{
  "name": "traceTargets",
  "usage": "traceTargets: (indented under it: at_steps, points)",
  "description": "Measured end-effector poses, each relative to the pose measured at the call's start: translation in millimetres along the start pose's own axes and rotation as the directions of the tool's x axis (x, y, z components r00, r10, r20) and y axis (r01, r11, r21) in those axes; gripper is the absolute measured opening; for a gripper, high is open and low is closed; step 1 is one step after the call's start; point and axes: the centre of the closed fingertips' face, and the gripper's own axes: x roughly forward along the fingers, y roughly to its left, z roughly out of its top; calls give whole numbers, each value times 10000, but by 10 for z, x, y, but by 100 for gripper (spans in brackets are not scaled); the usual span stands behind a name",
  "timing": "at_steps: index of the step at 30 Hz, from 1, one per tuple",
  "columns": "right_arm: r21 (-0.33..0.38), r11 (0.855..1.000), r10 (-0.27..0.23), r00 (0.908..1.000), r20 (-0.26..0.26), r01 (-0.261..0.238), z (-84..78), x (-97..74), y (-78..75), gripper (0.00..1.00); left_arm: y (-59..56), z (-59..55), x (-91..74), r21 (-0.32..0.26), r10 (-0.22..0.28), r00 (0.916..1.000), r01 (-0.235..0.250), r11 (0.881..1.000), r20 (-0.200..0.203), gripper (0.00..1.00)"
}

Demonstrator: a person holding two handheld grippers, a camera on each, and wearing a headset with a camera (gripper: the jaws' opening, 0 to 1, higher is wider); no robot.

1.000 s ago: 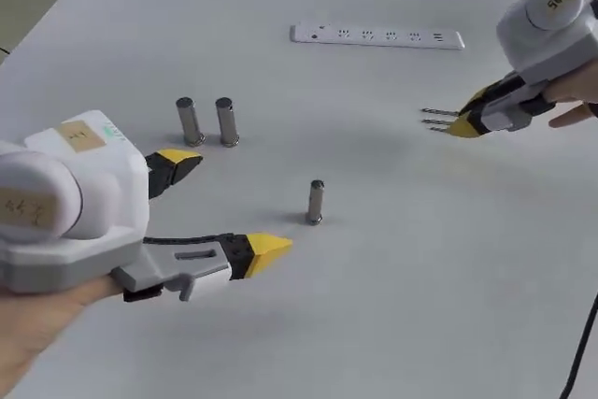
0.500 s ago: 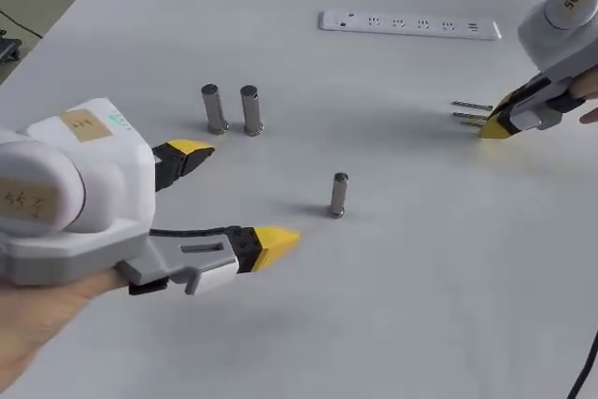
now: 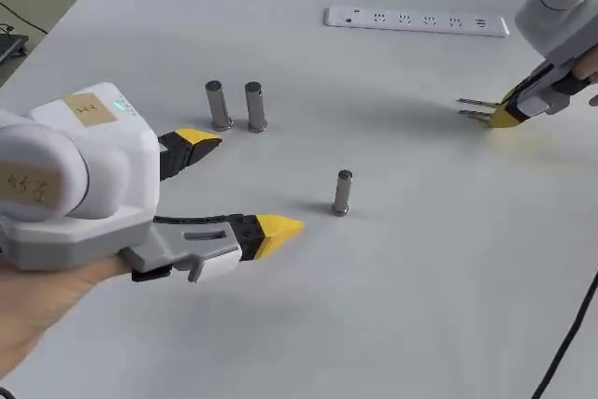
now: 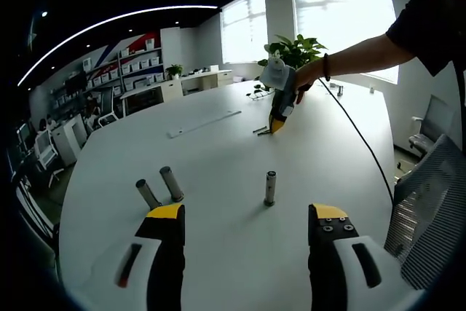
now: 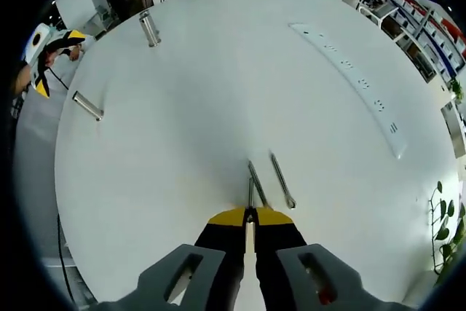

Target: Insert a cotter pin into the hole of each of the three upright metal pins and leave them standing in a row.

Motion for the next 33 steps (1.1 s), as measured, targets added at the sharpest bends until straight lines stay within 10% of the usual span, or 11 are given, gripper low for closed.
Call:
traceTargets:
  at_steps: [24,33]
  points:
    - [-1259,9907,-486,9986,194,507,-35,-55,38,0,92,115,-9,-207,21,10000,-19,9998,67,62]
    - [-2334,9631,-1254,9907,521,1342,-21,-196,135,0,86,200,16,-441,19,9999,-13,9990,125,56]
